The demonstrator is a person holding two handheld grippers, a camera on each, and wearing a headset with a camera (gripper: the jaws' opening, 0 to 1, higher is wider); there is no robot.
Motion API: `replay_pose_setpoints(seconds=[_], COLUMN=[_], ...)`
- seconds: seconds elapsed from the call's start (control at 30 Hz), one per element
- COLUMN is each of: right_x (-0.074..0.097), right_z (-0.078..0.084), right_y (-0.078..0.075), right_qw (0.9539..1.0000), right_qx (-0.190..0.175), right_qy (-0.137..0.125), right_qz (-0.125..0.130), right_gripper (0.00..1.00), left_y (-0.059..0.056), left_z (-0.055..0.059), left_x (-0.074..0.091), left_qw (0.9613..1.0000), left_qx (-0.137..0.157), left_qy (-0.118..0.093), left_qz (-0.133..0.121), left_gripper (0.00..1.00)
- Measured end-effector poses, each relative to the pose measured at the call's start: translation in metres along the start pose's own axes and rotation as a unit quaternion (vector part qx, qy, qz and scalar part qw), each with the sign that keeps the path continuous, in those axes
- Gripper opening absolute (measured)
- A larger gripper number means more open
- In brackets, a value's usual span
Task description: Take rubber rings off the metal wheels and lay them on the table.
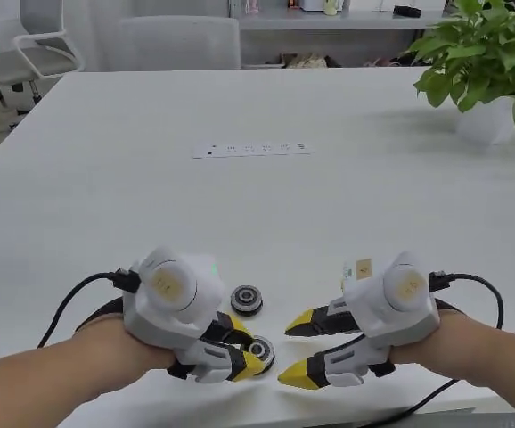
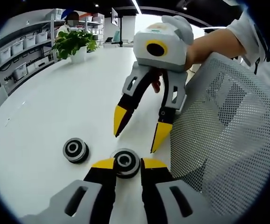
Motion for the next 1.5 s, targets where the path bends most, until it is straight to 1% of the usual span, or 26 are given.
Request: replay_pose_setpoints(seconds=[0.23, 0.33, 0.47, 0.57, 0.63, 0.7, 0.83, 1.0, 1.07, 1.2, 1.27, 1.4, 1.5], right_x=[-0.002, -0.003, -0.004, -0.005, -0.006, -0.007, -0.01, -0.016, -0.019, -0.022, -0.023, -0.022, -0.021], right_z=[0.0, -0.002, -0.002, -0.002, -0.002, -0.003, -0.006, -0.007, -0.006, -0.006, -0.005, -0.004, -0.002], right_y=[-0.002, -0.002, -0.003, -0.004, -0.005, -0.005, -0.005, -0.004, -0.003, -0.001, -0.001, -0.001, 0.0], right_qw=[1.0, 1.0, 1.0, 0.9999, 0.9999, 0.9998, 0.9997, 0.9995, 0.9992, 0.999, 0.9989, 0.9982, 0.9979], right_qx=[0.001, -0.001, -0.004, -0.008, -0.012, -0.013, -0.015, -0.016, -0.024, -0.031, -0.035, -0.052, -0.056], right_qy=[0.001, -0.002, -0.005, -0.005, -0.006, -0.007, -0.011, -0.008, -0.01, -0.009, -0.008, -0.016, -0.016], right_qz=[0.0, -0.001, -0.004, -0.008, -0.01, -0.012, -0.019, -0.026, -0.031, -0.03, -0.029, -0.027, -0.029], right_gripper=[0.36, 0.36, 0.35, 0.35, 0.34, 0.33, 0.33, 0.32, 0.31, 0.28, 0.27, 0.26, 0.23], left_y=[0.002, 0.001, 0.001, 0.001, 0.001, 0.001, 0.001, 0.001, 0.001, 0.001, 0.002, 0.002, 0.002], left_z=[0.002, 0.003, 0.003, 0.004, 0.003, 0.005, 0.006, 0.005, 0.005, 0.005, 0.005, 0.005, 0.004], left_x=[0.001, 0.001, 0.001, 0.001, 0.001, 0.001, 0.001, 0.001, 0.001, 0.001, 0.001, 0.001, 0.001], left_qw=[0.9999, 0.9999, 0.9997, 0.9996, 0.9995, 0.9995, 0.9994, 0.9993, 0.9993, 0.9992, 0.9992, 0.9992, 0.9992], left_qx=[0.003, -0.008, -0.01, -0.01, -0.008, -0.014, -0.011, -0.01, -0.008, -0.008, -0.007, -0.007, -0.006], left_qy=[-0.01, -0.012, -0.018, -0.019, -0.019, -0.017, -0.018, -0.019, -0.021, -0.022, -0.023, -0.024, -0.024], left_qz=[-0.005, -0.008, -0.014, -0.017, -0.023, -0.024, -0.027, -0.03, -0.031, -0.032, -0.032, -0.032, -0.033], left_gripper=[0.12, 0.11, 0.11, 0.1, 0.08, 0.08, 0.08, 0.08, 0.08, 0.08, 0.08, 0.08, 0.08])
Point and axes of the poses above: the centre of the closed fingertips' face, and the gripper's own axes: x roughly backward along the fingers, y roughly to its left, z roughly out of its underside, the point moved 9 cm from there along x, roughly backward along the fingers, and after that the axes turned 7 degrees about z, right-handed, at the moved point
